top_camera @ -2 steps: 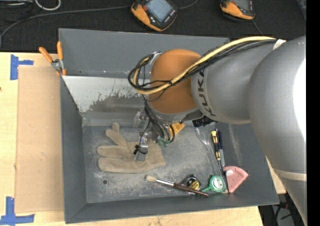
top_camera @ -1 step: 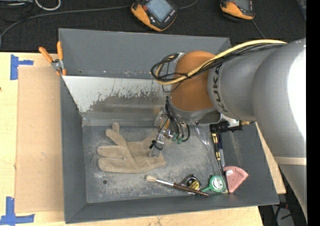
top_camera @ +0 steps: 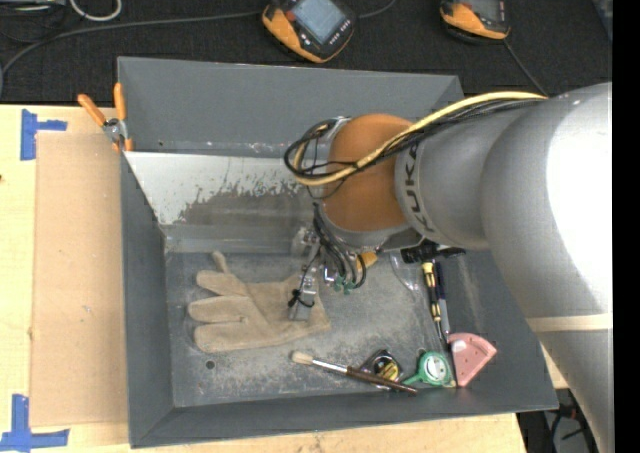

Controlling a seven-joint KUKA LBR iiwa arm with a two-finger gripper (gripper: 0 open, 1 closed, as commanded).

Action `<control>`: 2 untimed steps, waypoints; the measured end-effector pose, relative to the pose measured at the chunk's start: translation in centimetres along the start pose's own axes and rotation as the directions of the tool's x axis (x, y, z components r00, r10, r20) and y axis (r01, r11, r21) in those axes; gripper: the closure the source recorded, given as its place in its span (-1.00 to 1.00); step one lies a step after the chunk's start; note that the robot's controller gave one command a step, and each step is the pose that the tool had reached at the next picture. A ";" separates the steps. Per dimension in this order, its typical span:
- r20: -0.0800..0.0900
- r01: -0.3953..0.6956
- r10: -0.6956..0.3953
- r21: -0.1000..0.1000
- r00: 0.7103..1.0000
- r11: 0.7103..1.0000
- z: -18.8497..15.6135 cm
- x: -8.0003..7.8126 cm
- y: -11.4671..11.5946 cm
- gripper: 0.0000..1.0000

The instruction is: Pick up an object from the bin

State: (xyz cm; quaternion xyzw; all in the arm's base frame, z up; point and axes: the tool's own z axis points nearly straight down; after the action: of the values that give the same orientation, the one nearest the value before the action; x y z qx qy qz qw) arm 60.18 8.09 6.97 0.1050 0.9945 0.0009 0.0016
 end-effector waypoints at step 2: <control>-0.006 -0.391 0.391 0.007 0.921 0.921 -0.1 0.4 1.4 1.00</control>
Offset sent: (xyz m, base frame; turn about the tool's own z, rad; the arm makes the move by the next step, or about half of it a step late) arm 0.0000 0.0000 0.0000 0.0000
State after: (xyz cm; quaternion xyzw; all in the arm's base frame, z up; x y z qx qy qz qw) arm 60.07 9.52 7.03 0.3010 0.9536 -0.0013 -0.0026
